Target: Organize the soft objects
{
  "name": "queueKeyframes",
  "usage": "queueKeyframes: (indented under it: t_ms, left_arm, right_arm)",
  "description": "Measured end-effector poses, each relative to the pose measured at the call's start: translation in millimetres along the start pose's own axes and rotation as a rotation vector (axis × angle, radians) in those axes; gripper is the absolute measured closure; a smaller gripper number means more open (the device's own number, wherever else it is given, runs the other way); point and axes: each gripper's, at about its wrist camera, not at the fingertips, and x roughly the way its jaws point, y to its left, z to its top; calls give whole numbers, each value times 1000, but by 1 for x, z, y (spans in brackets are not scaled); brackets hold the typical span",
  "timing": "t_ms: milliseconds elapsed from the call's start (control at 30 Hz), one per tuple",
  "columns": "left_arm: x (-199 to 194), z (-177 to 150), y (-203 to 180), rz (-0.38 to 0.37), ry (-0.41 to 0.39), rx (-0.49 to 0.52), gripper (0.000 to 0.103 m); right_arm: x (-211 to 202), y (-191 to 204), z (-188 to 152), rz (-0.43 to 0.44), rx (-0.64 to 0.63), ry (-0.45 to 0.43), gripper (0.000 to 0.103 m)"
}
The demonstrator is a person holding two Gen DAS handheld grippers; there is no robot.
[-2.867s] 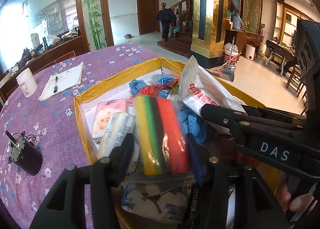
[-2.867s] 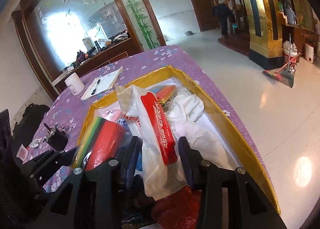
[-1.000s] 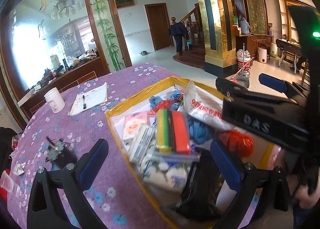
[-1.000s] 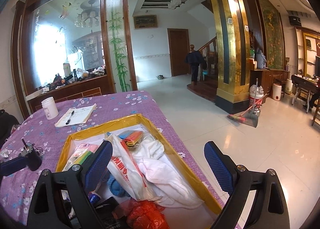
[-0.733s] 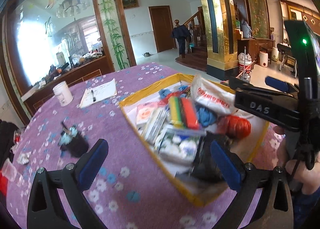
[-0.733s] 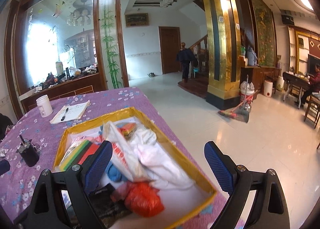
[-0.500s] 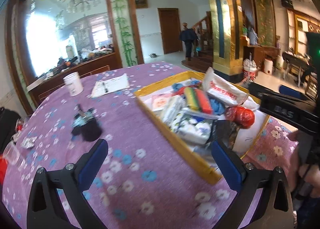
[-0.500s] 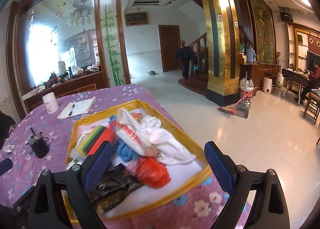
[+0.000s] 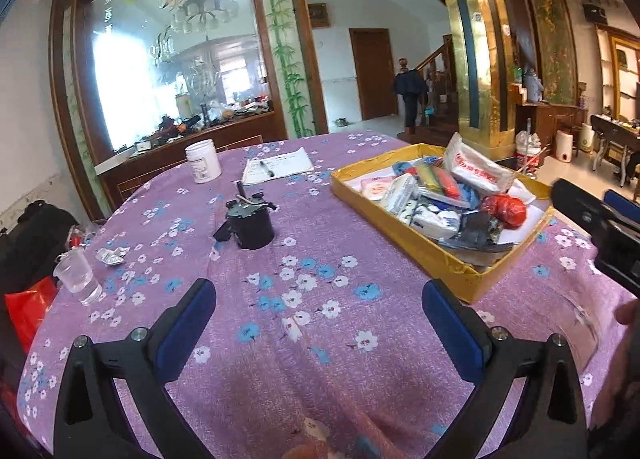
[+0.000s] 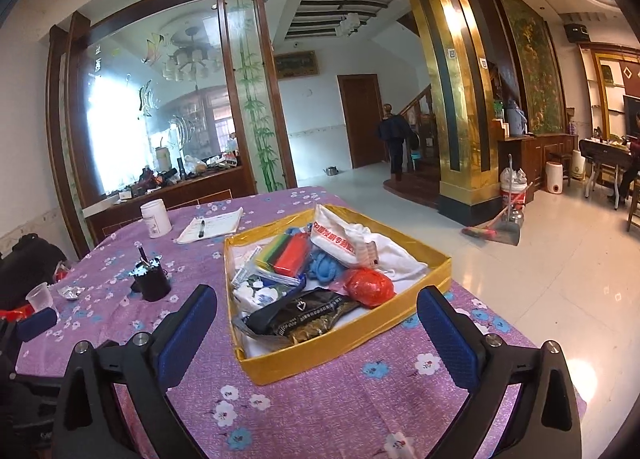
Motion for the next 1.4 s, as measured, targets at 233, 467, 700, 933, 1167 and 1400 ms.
queueKeyframes:
  t_ms: [233, 467, 700, 933, 1167, 1400]
  left_arm:
    - [8, -3, -2, 60, 28, 0, 0]
    - [16, -6, -8, 69, 65, 17, 0]
    - [22, -8, -11, 79, 71, 27, 0]
    - [28, -11, -10, 77, 90, 27, 0]
    - [32, -13, -9, 78, 103, 22, 0]
    - [34, -14, -8, 78, 110, 17, 0]
  right_arm:
    - [20, 5, -5, -13, -9, 49, 1]
    - [25, 6, -10, -23, -24, 76, 1]
    - [34, 10, -15, -27, -48, 127, 1]
    - [38, 16, -20, -30, -76, 151, 1]
    - [39, 18, -22, -28, -88, 163, 1]
    - [40, 21, -23, -31, -105, 172, 1]
